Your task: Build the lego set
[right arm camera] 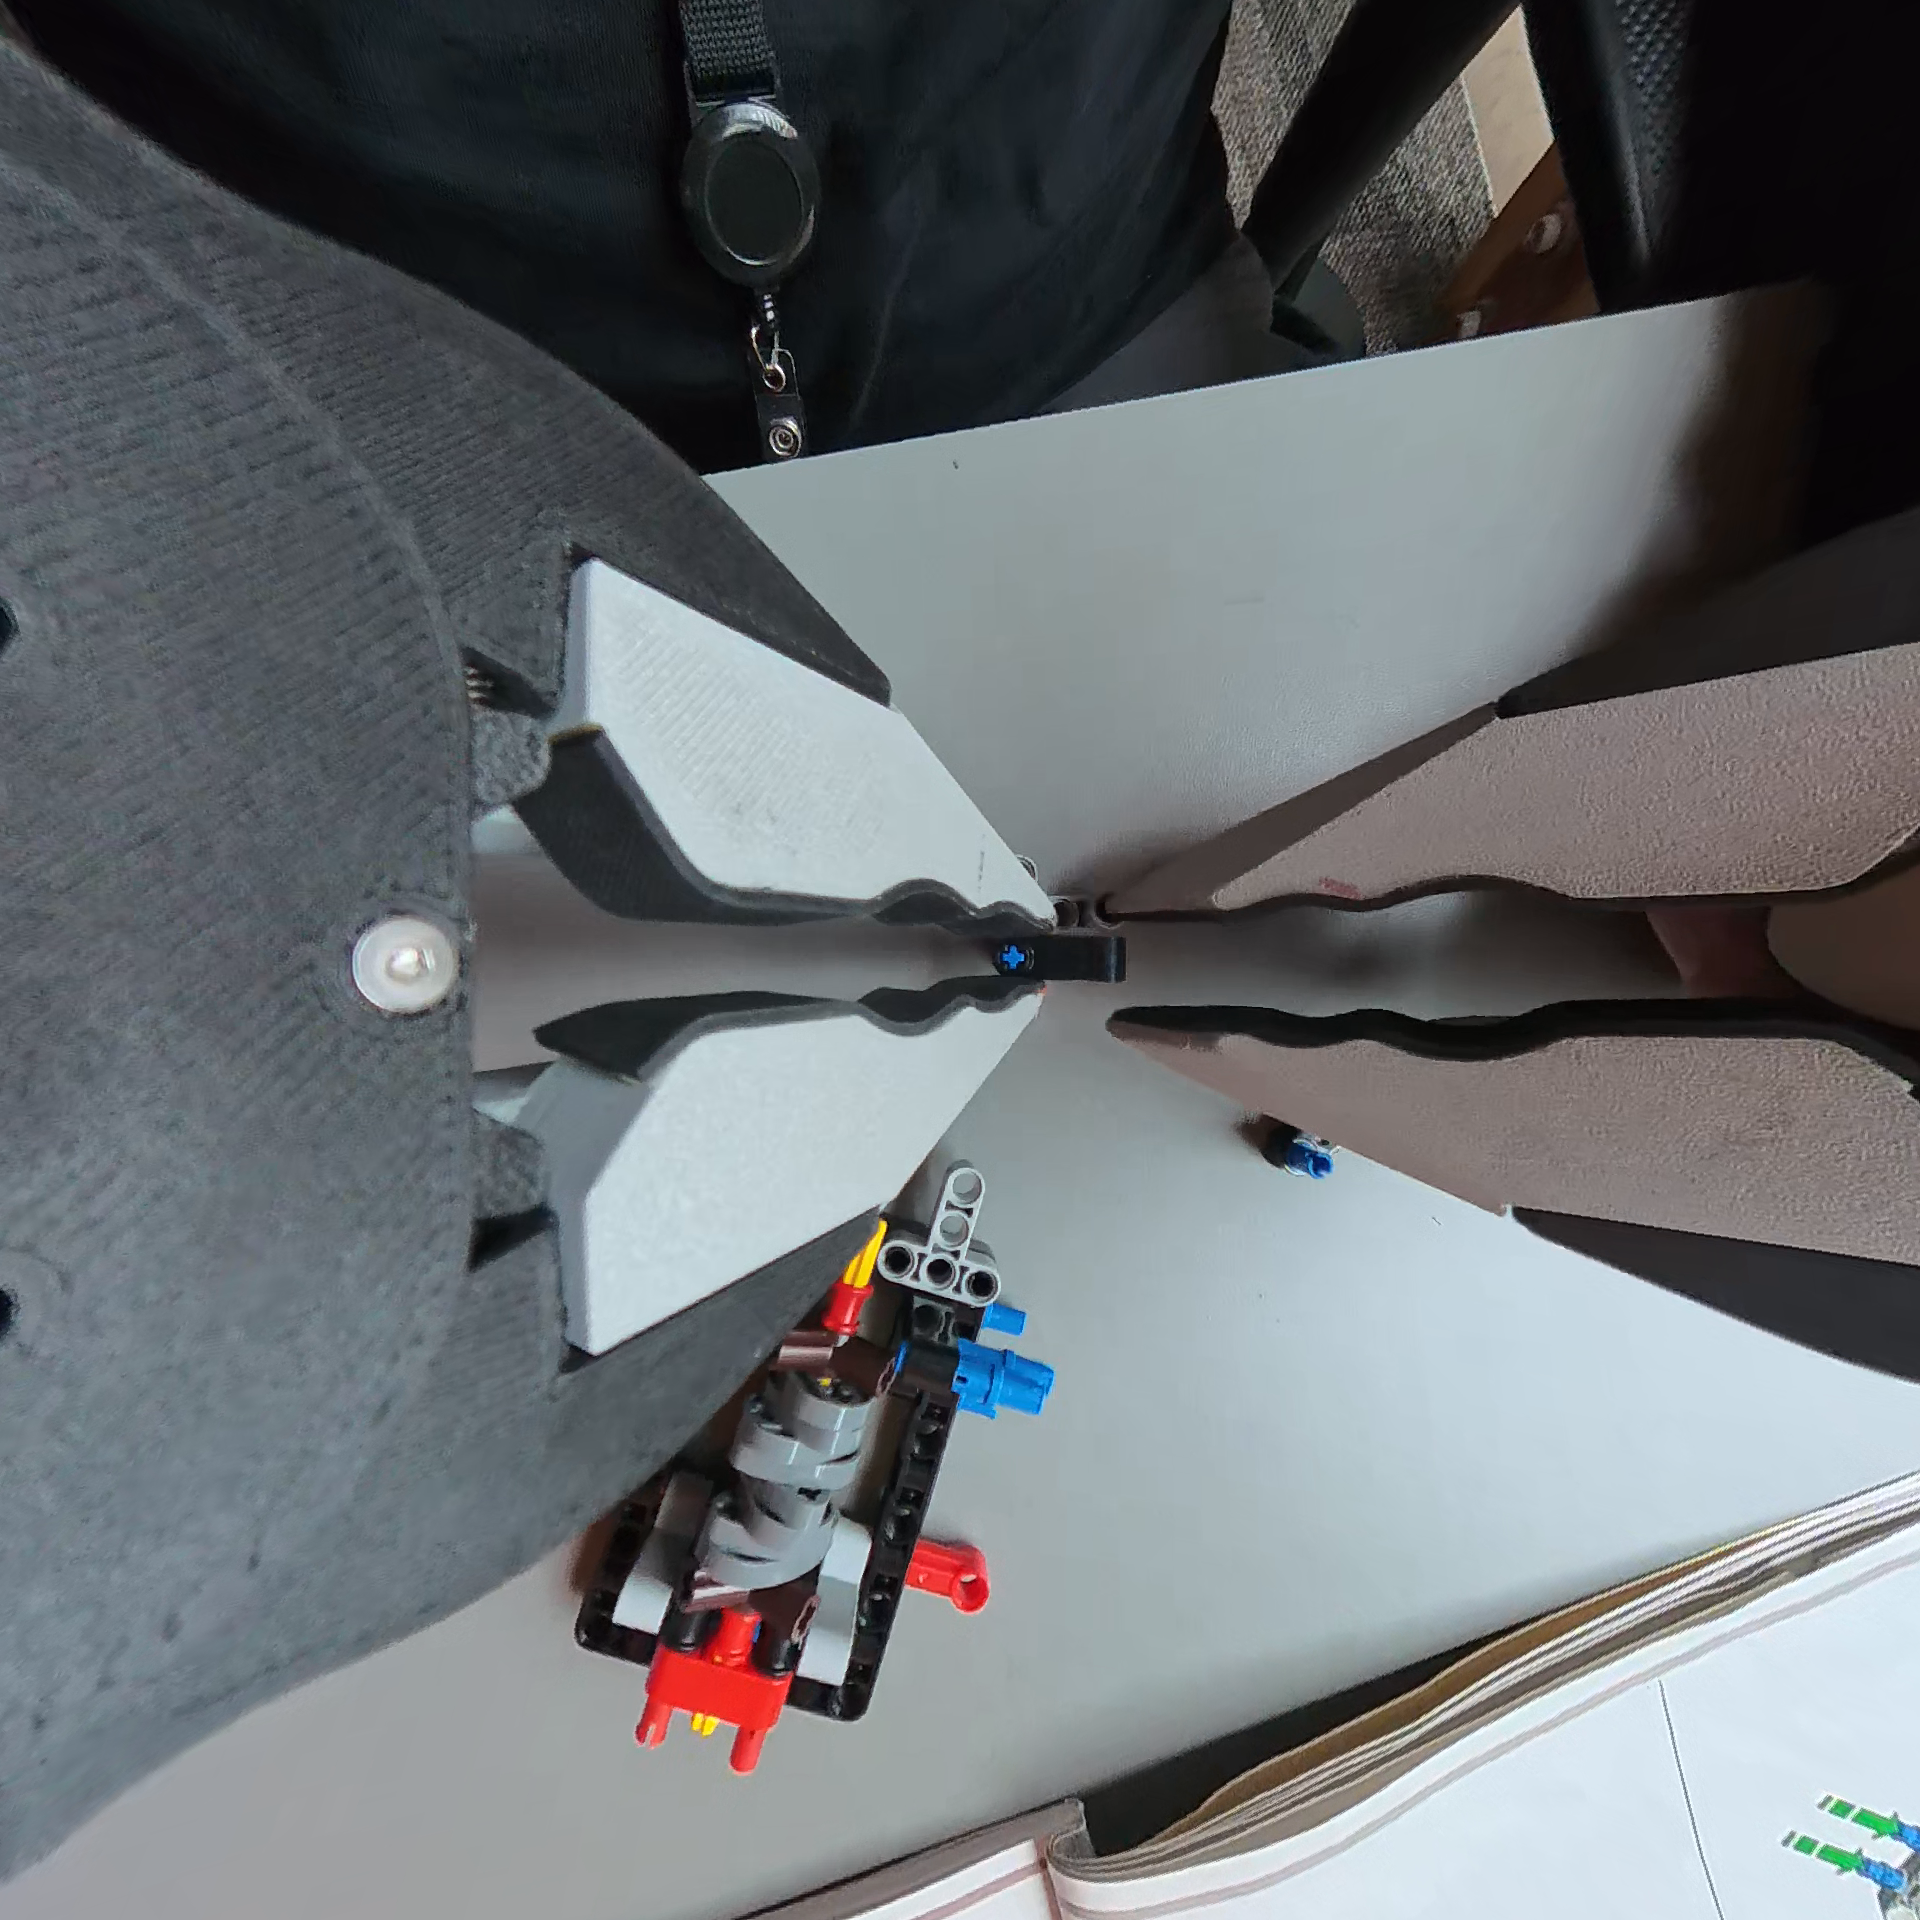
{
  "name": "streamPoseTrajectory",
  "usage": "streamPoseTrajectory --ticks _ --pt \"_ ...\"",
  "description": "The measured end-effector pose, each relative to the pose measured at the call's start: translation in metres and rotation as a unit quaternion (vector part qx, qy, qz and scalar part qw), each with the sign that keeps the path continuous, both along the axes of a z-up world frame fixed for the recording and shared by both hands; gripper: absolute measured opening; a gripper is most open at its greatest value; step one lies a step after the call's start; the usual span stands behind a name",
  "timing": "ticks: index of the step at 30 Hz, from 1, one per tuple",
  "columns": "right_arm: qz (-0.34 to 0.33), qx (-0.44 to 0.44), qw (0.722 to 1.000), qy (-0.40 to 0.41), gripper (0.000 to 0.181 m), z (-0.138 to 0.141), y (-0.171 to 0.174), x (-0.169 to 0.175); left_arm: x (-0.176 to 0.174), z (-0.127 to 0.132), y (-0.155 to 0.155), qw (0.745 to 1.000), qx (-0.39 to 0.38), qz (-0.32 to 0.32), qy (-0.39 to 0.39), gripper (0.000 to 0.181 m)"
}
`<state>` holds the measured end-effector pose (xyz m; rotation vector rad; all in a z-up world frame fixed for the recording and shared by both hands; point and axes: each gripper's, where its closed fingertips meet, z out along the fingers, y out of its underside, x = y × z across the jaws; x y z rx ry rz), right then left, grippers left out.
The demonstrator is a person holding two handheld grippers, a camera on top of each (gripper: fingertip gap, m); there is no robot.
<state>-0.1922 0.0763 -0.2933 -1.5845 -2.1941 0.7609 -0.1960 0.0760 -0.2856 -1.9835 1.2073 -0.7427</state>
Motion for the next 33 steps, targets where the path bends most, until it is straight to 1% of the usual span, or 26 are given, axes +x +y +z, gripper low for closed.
streamPoseTrajectory --ticks 6,8,17,23,25,27,30,33 --pt "0.004 -0.002 1.0 0.002 0.004 0.0 -0.001 -0.001 0.005 0.003 -0.001 1.0 -0.009 -0.007 -0.016 0.014" --pt "0.003 -0.005 1.0 0.004 0.004 0.0 -0.002 -0.001 0.006 0.003 -0.002 1.0 -0.011 -0.009 -0.016 0.01" --pt "0.004 -0.005 1.0 0.006 0.004 0.0 -0.002 -0.001 0.006 0.004 -0.002 1.0 -0.014 -0.01 -0.02 0.009" --pt "0.003 -0.011 1.0 0.01 0.004 0.0 -0.002 -0.001 0.0 0.009 0.0 0.999 -0.01 0.002 -0.036 0.009" --pt "0.003 -0.013 1.0 0.013 0.004 0.0 -0.002 -0.001 -0.002 0.013 0.001 0.999 -0.018 0.009 -0.049 0.009" --pt "0.005 -0.011 1.0 0.013 0.004 0.0 -0.002 -0.001 0.001 0.014 -0.003 0.997 -0.044 0.0 -0.064 0.011" --pt "0.008 -0.007 1.0 0.008 0.004 0.0 -0.002 -0.001 0.007 0.009 -0.004 0.997 -0.057 -0.008 -0.051 0.015" --pt "0.011 -0.003 1.0 0.007 0.004 0.0 -0.002 -0.001 0.006 0.004 -0.001 0.999 -0.039 -0.003 -0.025 0.006"
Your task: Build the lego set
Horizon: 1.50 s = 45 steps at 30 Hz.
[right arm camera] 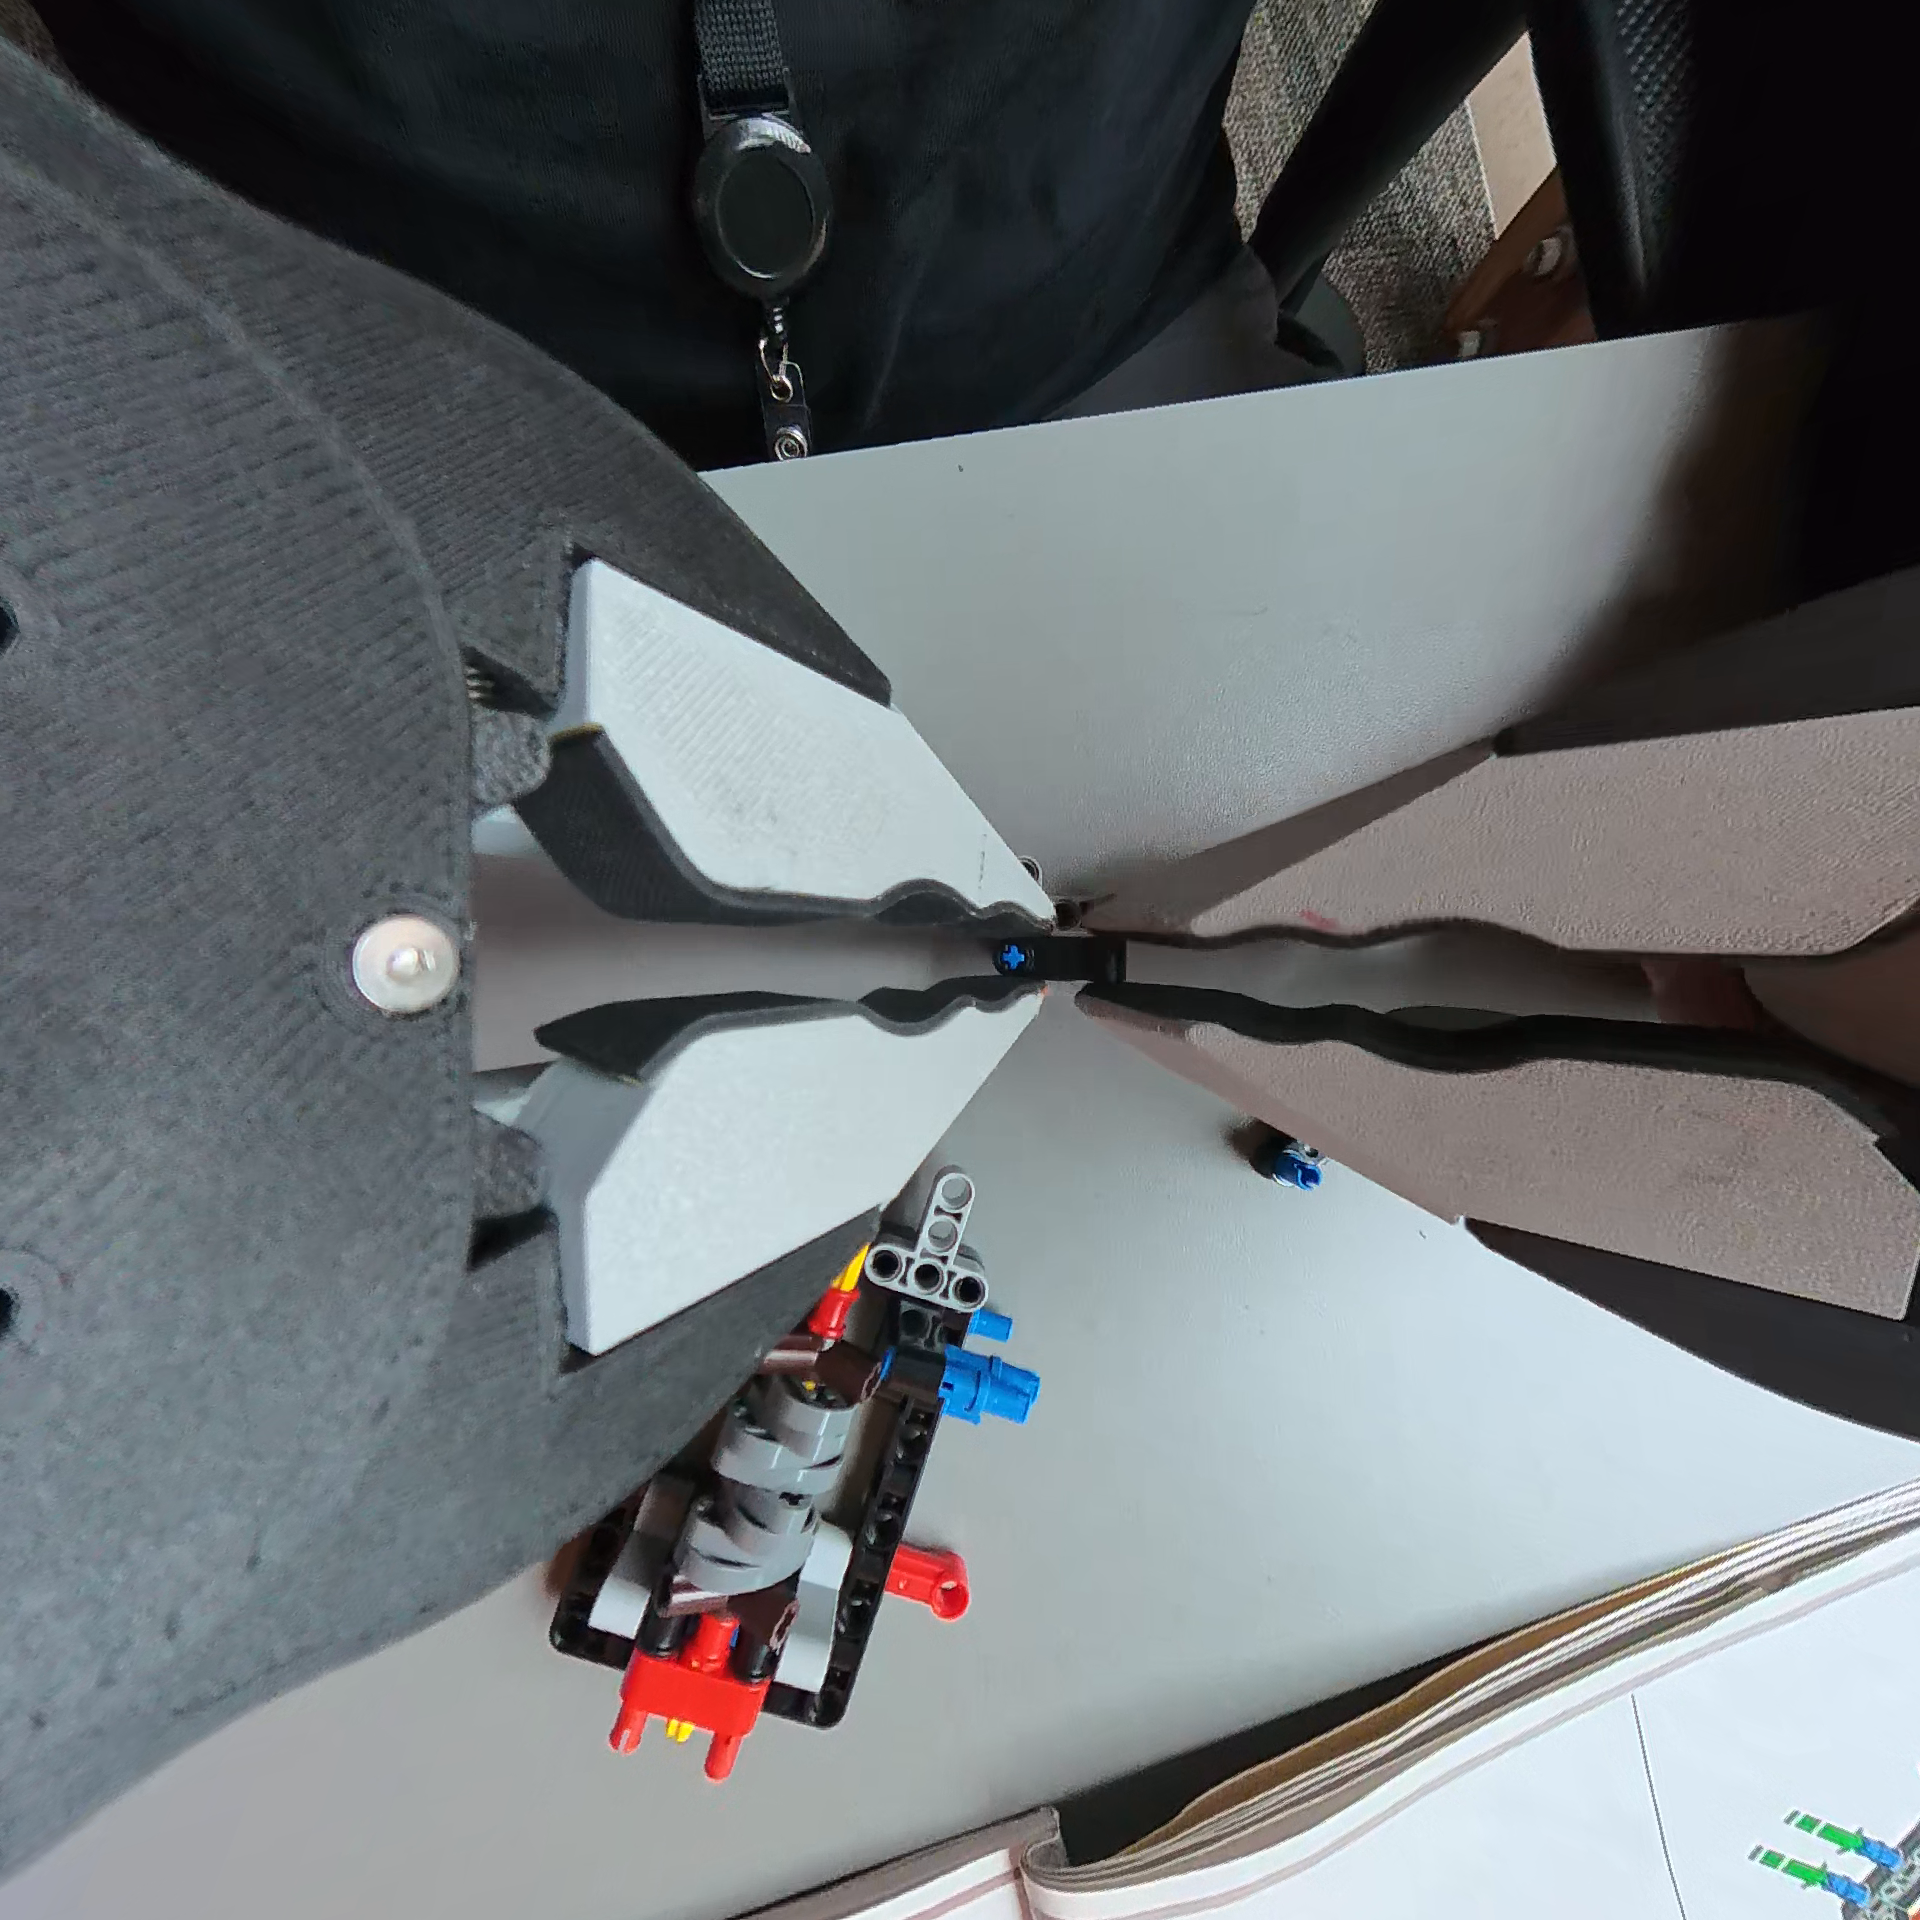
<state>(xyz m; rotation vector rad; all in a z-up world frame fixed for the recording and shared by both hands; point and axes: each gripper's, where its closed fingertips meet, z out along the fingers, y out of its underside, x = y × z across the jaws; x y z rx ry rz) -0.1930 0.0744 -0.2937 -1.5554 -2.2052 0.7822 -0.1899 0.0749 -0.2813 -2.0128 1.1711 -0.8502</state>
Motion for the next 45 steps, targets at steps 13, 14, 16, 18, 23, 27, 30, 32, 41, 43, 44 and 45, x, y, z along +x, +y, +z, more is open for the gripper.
streamPoseTrajectory --ticks 13,14,16,18,23,27,30,32,41,43,44,45 --pt "0.004 -0.007 1.0 0.013 0.005 0.0001 0.0003 -0.0011 -0.0008 -0.0084 0.0 0.999 -0.019 0.017 0.032 0.006" --pt "0.006 -0.009 1.0 0.02 0.006 -0.0001 0.0006 -0.0014 -0.0009 -0.0087 -0.0001 0.999 -0.025 0.019 0.028 0.006" --pt "0.011 -0.015 0.999 0.035 0.007 0.0003 0.0005 -0.0013 -0.0007 -0.0088 0.0004 0.999 -0.031 0.022 0.025 0.006" --pt "0.012 -0.034 0.998 0.041 0.008 0.0009 0.0003 -0.0004 -0.0003 -0.0089 0.0014 0.999 -0.029 0.023 0.032 0.006" --pt "0.013 -0.04 0.998 0.036 0.012 0.0019 0.0029 0.0021 0.002 -0.0089 0.0012 0.999 -0.029 0.021 0.035 0.006" --pt "0.03 -0.003 0.999 0.029 0.005 0.0003 0.0033 0.0039 0.0019 -0.0089 0.0012 0.999 -0.032 0.021 0.032 0.006" --pt "0.041 0.014 0.999 0.018 0.004 -0.0001 0.0029 0.0045 0.0019 -0.0086 0.0008 0.999 -0.033 0.021 0.031 0.006" --pt "0.047 0.016 0.999 -0.004 0.004 -0.0002 0.0026 0.0055 0.0024 -0.0081 0.0001 0.999 -0.037 0.02 0.034 0.006" --pt "0.065 0.034 0.996 -0.058 0.004 -0.0002 0.0032 0.0038 -0.0001 -0.0029 0.001 0.999 -0.031 0.028 0.023 0.006" --pt "0.062 0.024 0.996 -0.06 0.004 -0.0001 0.0033 0.0034 -0.0008 -0.0035 0.0015 0.999 -0.036 0.03 0.021 0.006" --pt "0.061 0.021 0.996 -0.06 0.004 -0.0001 0.0034 0.0032 -0.0011 -0.0038 0.0016 0.999 -0.037 0.03 0.019 0.005" --pt "0.06 0.019 0.996 -0.06 0.004 -0.0001 0.0035 0.0031 -0.0011 -0.0039 0.0017 0.999 -0.037 0.029 0.017 0.005"
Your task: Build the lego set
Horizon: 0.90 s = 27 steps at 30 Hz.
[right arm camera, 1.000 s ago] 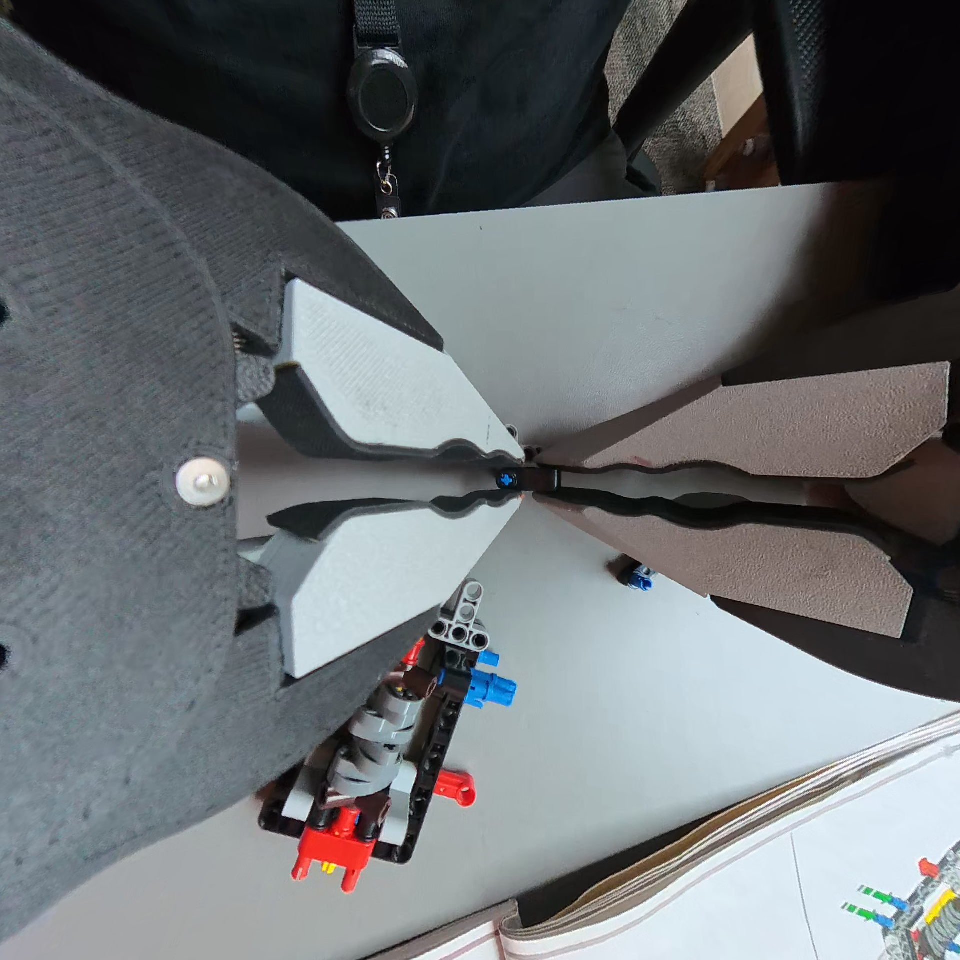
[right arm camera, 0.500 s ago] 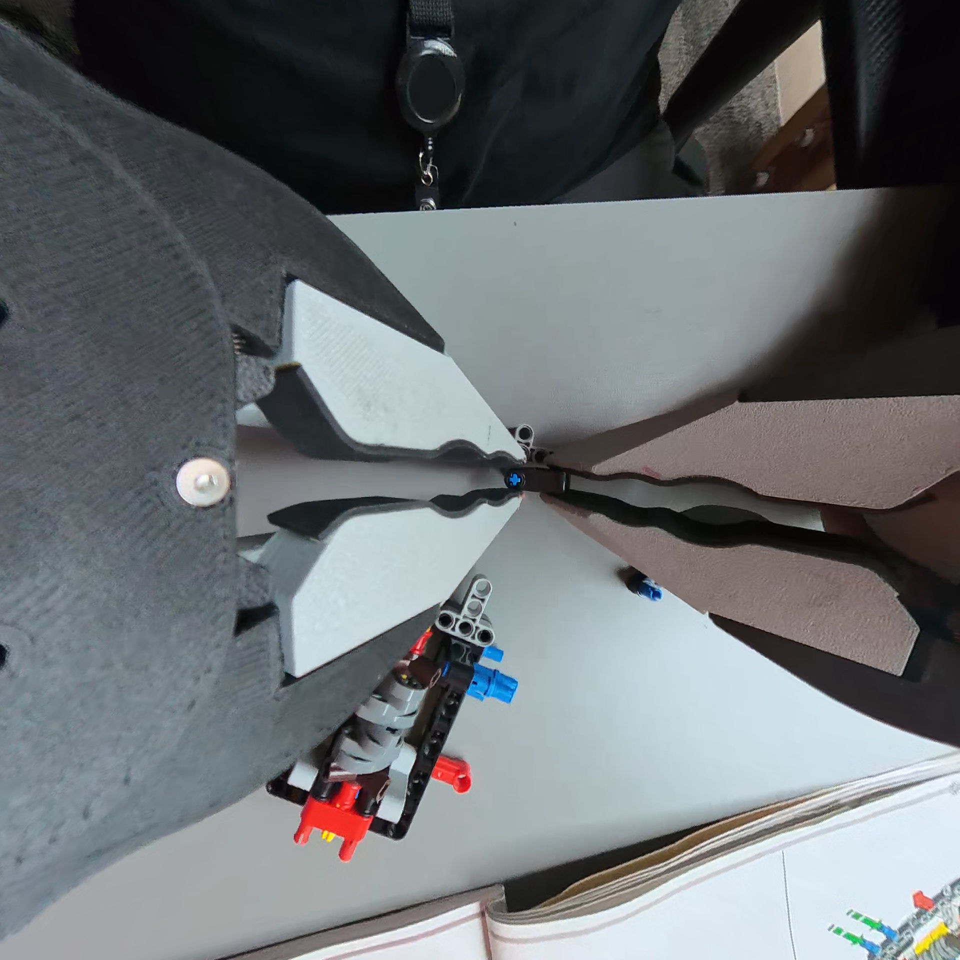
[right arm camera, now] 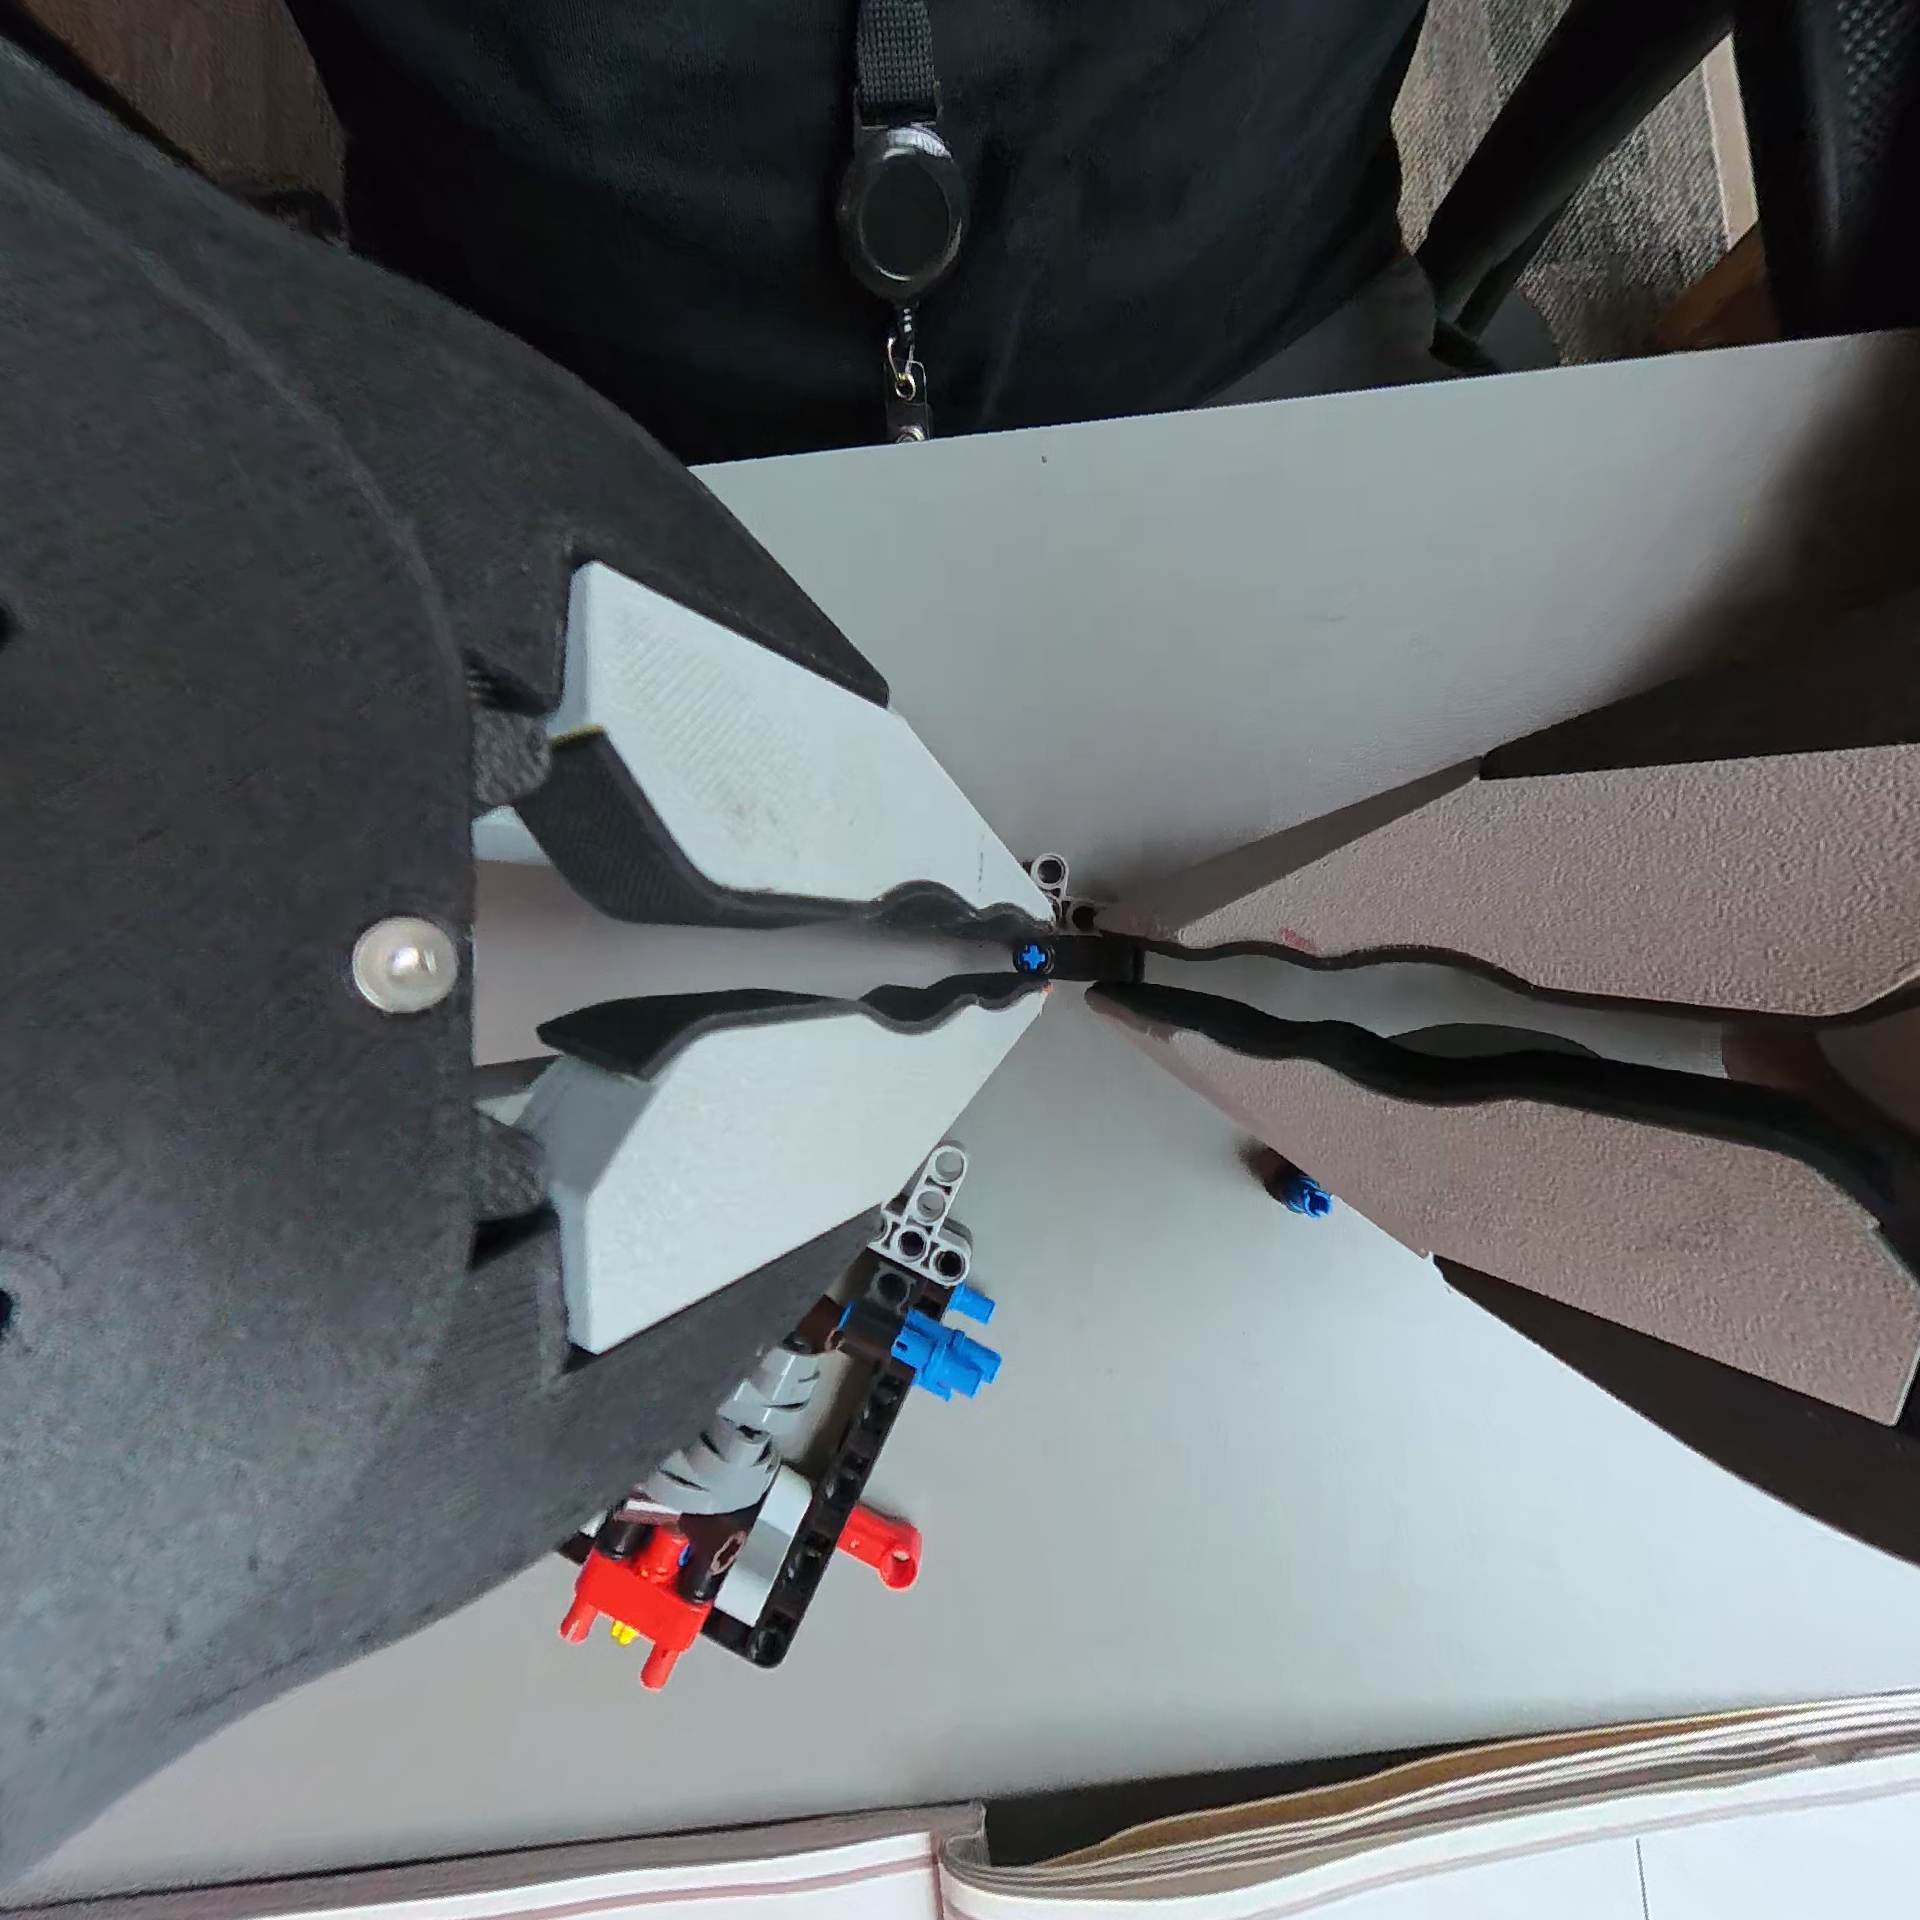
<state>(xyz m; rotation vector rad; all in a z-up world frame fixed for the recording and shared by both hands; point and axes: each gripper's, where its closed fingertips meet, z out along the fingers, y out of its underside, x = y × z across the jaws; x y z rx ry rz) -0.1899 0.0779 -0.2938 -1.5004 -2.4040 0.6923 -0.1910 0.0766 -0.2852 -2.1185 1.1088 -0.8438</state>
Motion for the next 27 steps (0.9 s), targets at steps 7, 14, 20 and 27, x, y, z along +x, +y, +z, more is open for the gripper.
streamPoseTrajectory --ticks 7,14,20,27 --pt "-0.003 0.007 1.0 0.014 0.003 -0.003 0.0 0.001 0.001 -0.003 0.001 1.0 0.006 -0.005 0.011 0.005" --pt "-0.014 -0.04 0.999 0.03 0.004 -0.002 -0.002 0.0 0.002 -0.003 0.0 1.0 -0.01 -0.007 -0.002 0.005" --pt "-0.055 -0.106 0.989 0.093 0.0 0.021 0.003 0.0 0.002 -0.003 0.0 1.0 -0.009 -0.007 0.002 0.006" --pt "-0.028 -0.009 0.997 0.077 0.0 0.021 0.003 0.002 0.003 -0.004 0.0 1.0 -0.013 -0.008 -0.001 0.006"
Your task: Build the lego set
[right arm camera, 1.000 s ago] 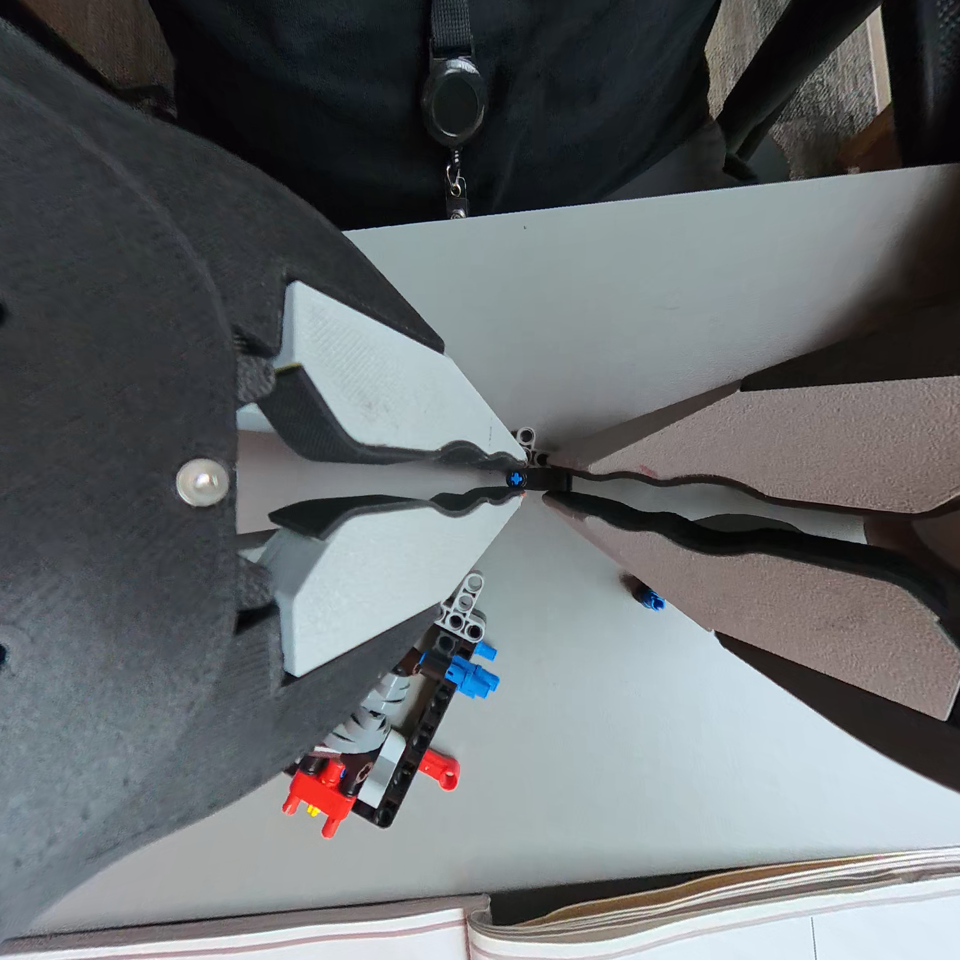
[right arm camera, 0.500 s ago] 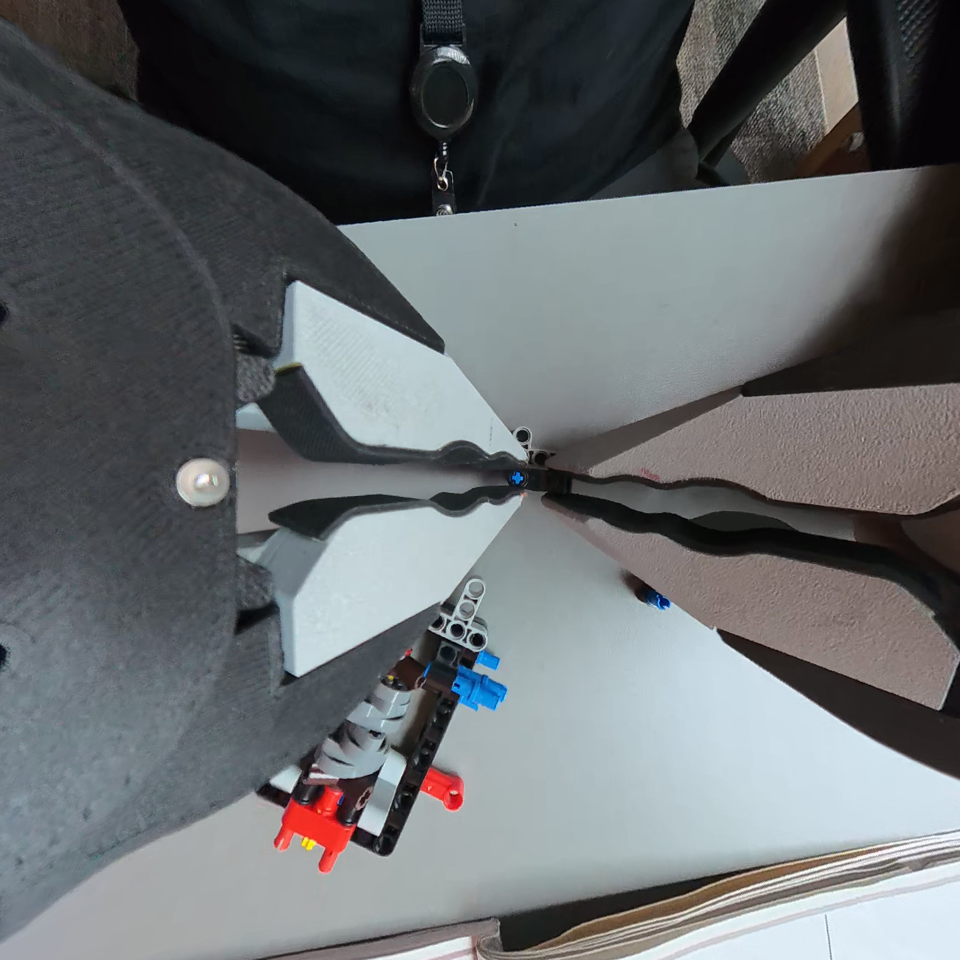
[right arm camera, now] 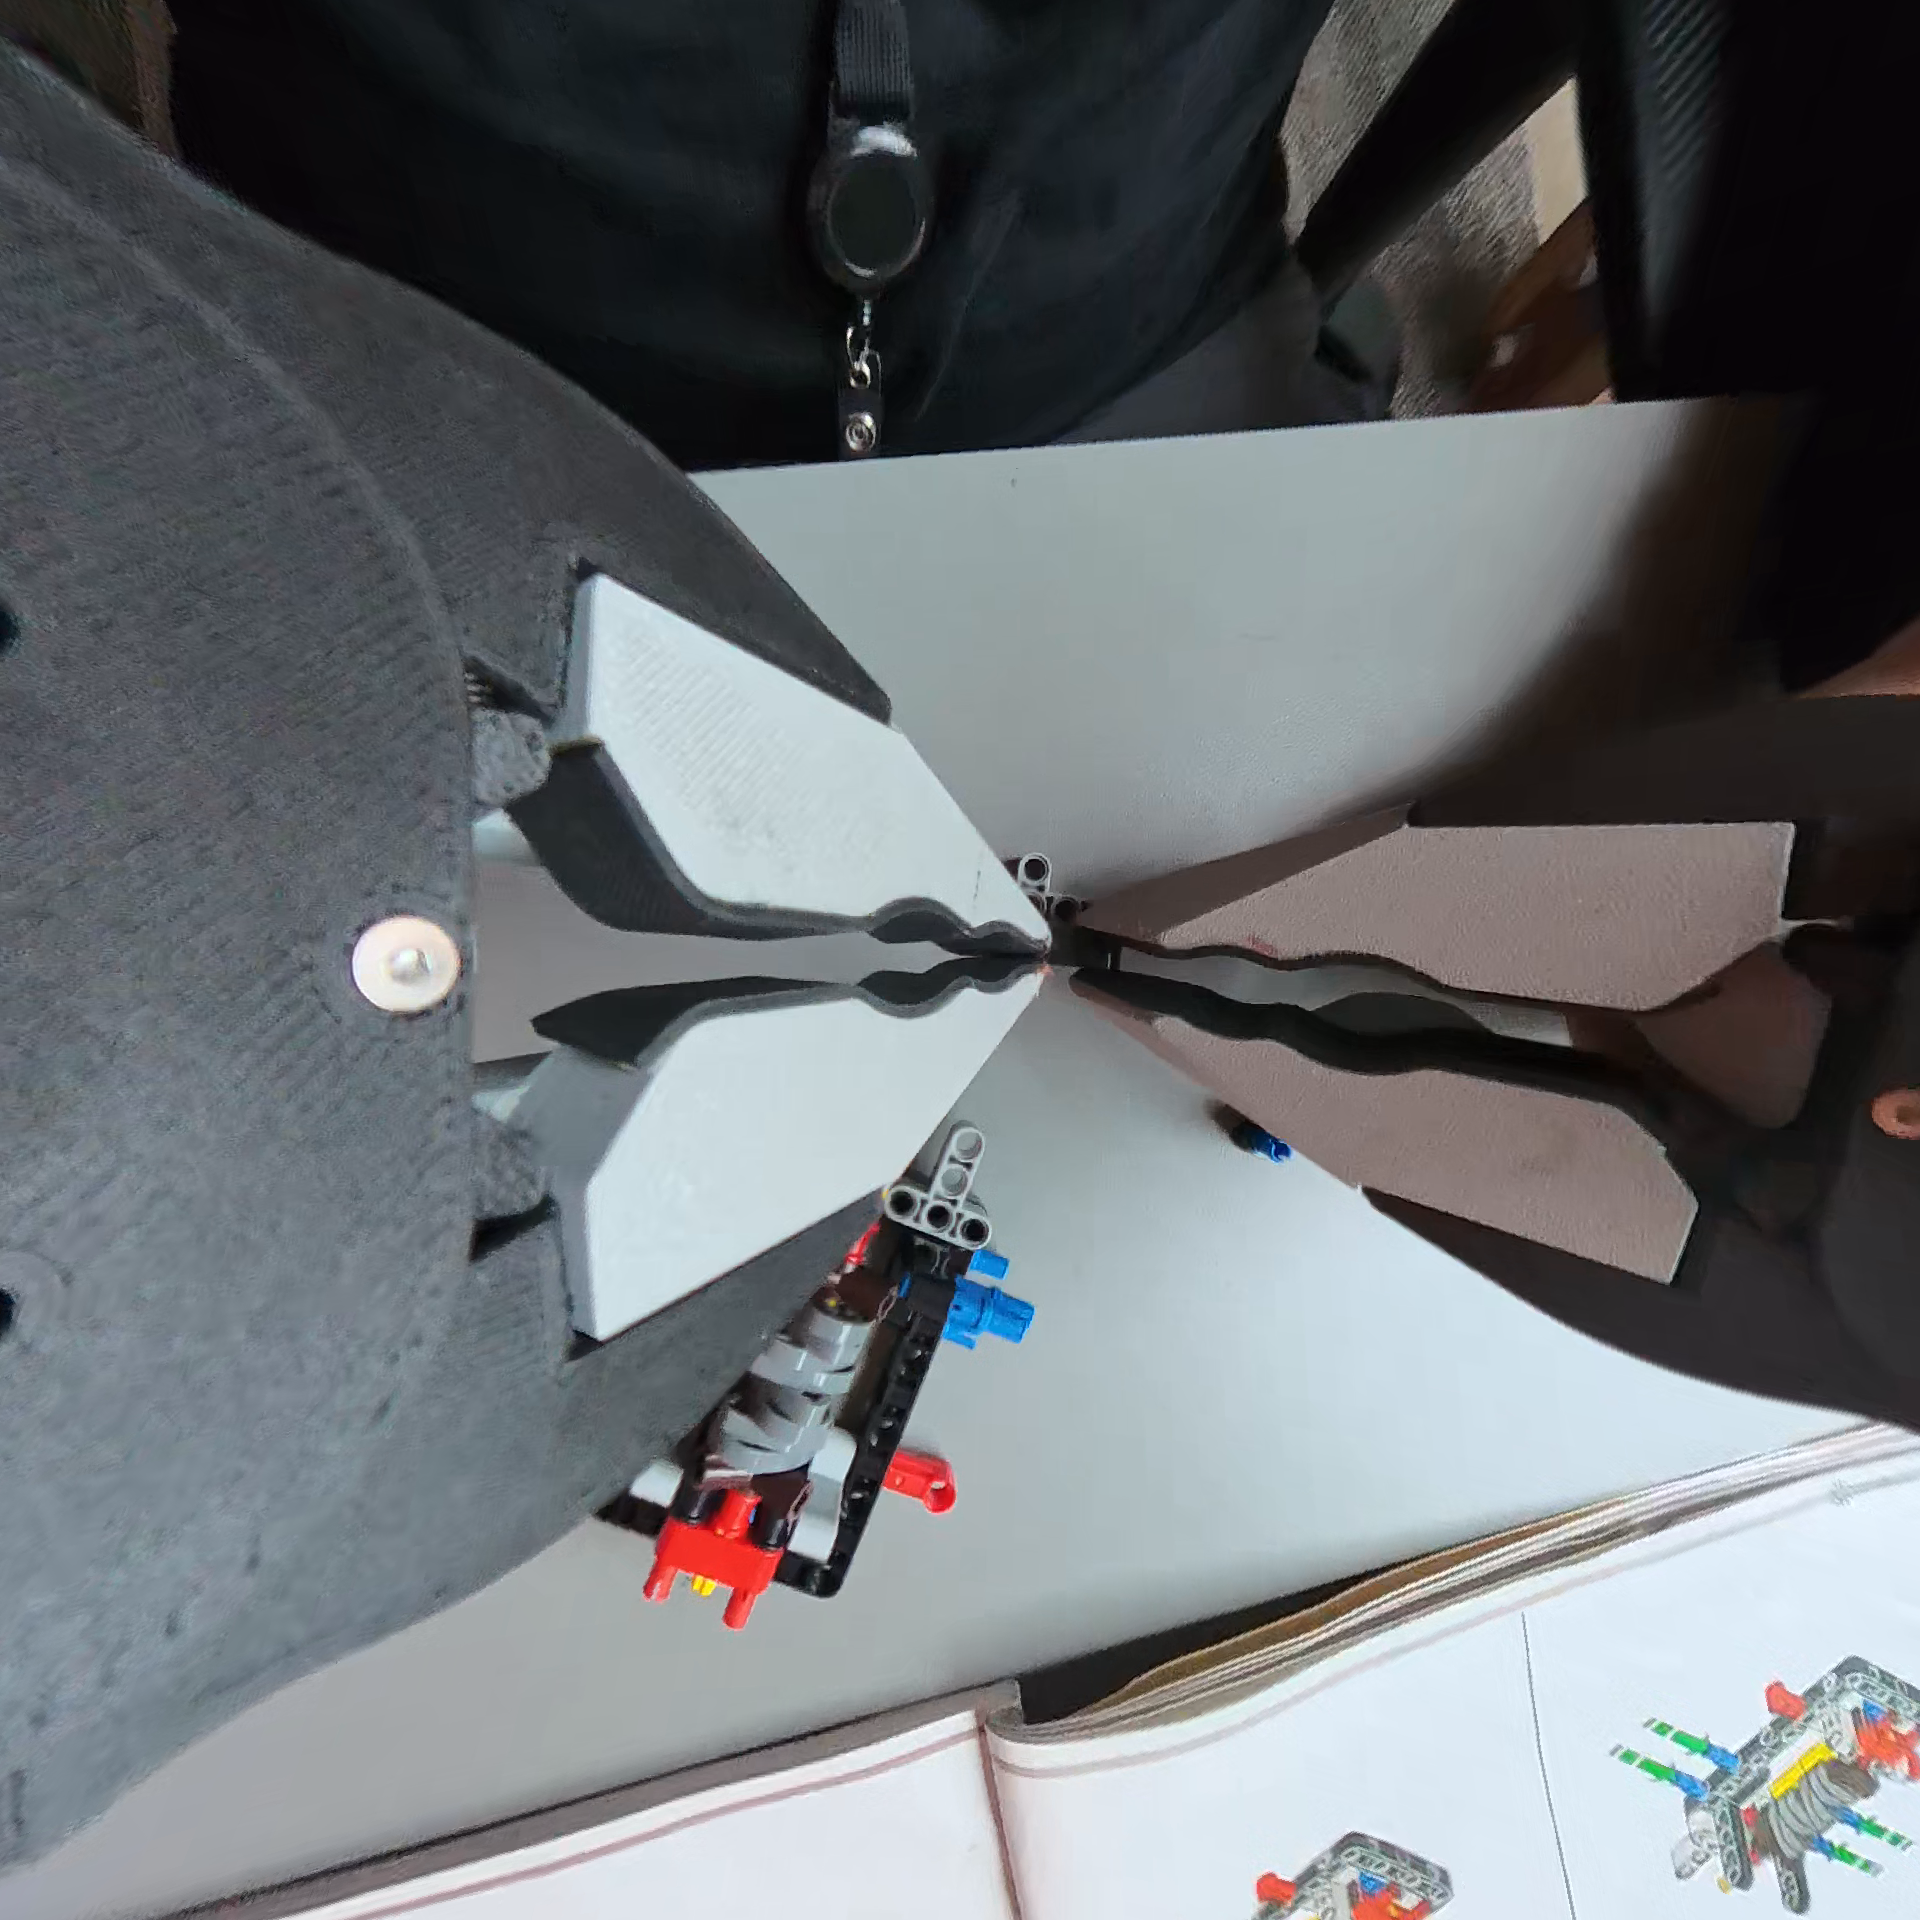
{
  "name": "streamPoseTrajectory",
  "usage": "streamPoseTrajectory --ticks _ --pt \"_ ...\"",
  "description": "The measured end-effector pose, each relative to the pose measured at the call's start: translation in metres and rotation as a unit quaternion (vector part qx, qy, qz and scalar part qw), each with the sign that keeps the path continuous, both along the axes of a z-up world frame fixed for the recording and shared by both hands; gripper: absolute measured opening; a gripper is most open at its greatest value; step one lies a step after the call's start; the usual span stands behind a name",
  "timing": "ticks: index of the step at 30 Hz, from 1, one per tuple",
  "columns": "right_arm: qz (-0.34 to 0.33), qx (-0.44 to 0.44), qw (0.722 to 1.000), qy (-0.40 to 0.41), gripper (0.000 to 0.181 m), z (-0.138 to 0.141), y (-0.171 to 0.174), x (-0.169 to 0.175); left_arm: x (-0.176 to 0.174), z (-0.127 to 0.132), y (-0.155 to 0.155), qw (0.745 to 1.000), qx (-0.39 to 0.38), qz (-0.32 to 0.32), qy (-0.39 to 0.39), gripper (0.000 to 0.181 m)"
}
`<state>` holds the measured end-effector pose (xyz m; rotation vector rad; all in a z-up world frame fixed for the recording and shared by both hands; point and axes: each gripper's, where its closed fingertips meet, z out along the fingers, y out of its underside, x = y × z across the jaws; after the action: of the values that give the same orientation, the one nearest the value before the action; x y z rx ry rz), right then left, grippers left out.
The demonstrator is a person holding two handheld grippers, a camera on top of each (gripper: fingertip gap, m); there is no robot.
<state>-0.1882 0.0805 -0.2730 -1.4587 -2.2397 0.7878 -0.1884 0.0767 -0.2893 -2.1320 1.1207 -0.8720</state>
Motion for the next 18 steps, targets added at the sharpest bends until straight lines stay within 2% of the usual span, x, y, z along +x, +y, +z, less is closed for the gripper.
streamPoseTrajectory --ticks 5,8,11,15,18 --pt "0.002 0.014 1.0 -0.024 0.0 -0.012 0.0 -0.002 0.0 -0.001 0.0 1.0 -0.011 0.0 -0.004 0.006" --pt "0.005 0.002 1.0 -0.002 0.0 0.001 -0.005 -0.005 0.0 -0.001 0.001 1.0 -0.012 -0.002 -0.004 0.006" --pt "-0.006 0.018 0.999 -0.042 0.0 -0.017 0.001 -0.001 0.0 -0.002 0.002 1.0 -0.013 -0.002 0.001 0.006" --pt "-0.005 0.012 1.0 -0.015 0.0 0.0 -0.001 -0.005 0.0 -0.002 0.002 1.0 -0.015 -0.002 -0.002 0.006" --pt "-0.003 0.017 0.999 -0.04 0.0 -0.019 -0.001 -0.004 0.001 -0.002 0.001 1.0 -0.028 -0.003 -0.009 0.005"
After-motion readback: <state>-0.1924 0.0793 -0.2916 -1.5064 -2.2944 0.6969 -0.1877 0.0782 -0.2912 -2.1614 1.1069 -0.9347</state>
